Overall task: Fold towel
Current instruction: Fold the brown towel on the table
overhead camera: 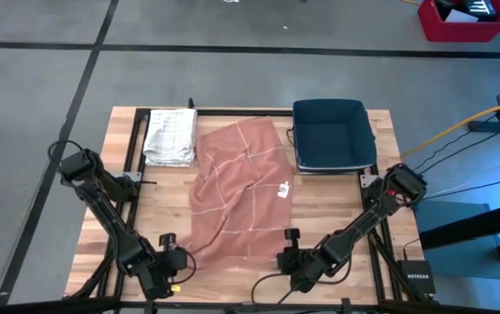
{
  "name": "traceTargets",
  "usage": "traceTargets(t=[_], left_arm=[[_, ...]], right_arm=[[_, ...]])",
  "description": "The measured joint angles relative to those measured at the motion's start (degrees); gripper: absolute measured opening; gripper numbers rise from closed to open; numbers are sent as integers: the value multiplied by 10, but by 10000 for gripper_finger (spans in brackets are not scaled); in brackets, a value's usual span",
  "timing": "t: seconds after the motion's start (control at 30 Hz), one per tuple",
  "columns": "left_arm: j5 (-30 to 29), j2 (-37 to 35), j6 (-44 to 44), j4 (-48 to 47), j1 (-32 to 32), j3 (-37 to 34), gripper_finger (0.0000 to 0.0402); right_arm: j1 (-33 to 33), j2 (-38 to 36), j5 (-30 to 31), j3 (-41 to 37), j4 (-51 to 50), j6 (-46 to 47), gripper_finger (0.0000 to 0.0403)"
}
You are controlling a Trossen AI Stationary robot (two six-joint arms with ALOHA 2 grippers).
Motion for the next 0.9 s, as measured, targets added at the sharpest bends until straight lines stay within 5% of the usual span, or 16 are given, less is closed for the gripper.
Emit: traceTargets(t=[0.9], left_arm=[[-15, -8, -117, 149, -63, 17, 0]], right_arm=[[20, -20, -31, 4, 48, 11, 2]])
